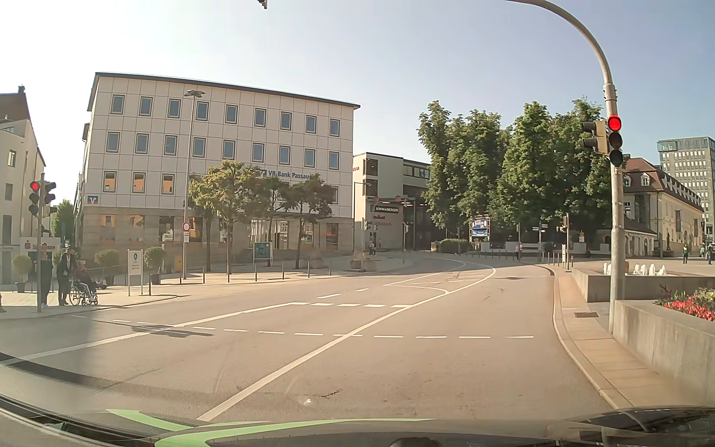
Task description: Follow the waypoints while adhering to traffic rules and regulations
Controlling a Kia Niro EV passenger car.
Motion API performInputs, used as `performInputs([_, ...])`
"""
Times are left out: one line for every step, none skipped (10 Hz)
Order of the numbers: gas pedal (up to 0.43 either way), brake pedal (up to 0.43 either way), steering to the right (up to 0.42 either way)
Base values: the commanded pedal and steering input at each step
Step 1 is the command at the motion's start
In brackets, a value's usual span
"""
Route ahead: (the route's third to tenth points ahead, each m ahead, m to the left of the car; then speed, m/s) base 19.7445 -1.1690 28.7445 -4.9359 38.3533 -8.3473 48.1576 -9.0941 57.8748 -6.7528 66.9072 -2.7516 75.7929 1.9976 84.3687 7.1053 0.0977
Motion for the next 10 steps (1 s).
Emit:
performInputs([0.0, 0.232, 0.141])
performInputs([0.0, 0.232, 0.141])
performInputs([0.0, 0.238, 0.141])
performInputs([0.0, 0.244, 0.141])
performInputs([0.0, 0.238, 0.141])
performInputs([0.0, 0.244, 0.141])
performInputs([0.0, 0.244, 0.141])
performInputs([0.0, 0.25, 0.141])
performInputs([0.0, 0.25, 0.141])
performInputs([0.0, 0.25, 0.141])
